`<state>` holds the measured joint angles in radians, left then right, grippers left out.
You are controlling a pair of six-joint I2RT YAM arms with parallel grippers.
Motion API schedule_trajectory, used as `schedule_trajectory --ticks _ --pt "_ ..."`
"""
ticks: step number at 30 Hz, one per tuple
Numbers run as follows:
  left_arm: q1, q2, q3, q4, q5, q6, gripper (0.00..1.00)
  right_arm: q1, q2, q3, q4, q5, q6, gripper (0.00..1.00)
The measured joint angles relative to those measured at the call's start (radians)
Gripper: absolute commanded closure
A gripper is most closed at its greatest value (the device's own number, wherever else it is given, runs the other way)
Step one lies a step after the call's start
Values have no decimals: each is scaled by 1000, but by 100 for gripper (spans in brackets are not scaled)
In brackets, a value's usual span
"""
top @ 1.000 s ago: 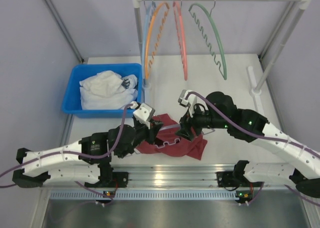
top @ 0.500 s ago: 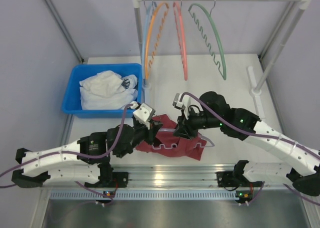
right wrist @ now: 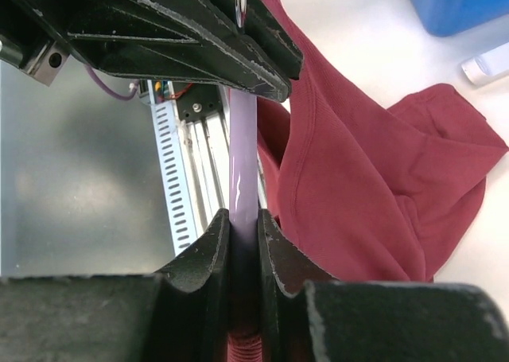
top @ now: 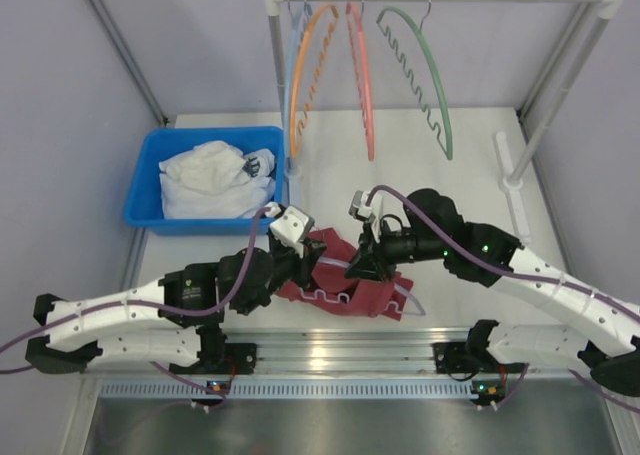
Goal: Place the tank top on the hanger
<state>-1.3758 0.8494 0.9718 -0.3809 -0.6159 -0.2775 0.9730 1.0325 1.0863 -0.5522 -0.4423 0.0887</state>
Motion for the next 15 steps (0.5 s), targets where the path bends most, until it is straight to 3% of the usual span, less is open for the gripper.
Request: schedule_trajectory --ticks 2,3,7,9,15 --pt "-2 14 9 7 0 1 80 0 -20 -9 0 13 16 100" --pt "-2 21 13 18 1 -1 70 0 -30 -12 0 21 24 100" --pt "-1 26 32 46 -6 -5 52 0 -74 -22 -12 83 55 100" --pt "-1 26 45 57 -4 -7 46 0 -99 -32 -18 112 71 100" --pt "-1 27 75 74 23 -7 44 0 -148 -41 -43 208 111 100"
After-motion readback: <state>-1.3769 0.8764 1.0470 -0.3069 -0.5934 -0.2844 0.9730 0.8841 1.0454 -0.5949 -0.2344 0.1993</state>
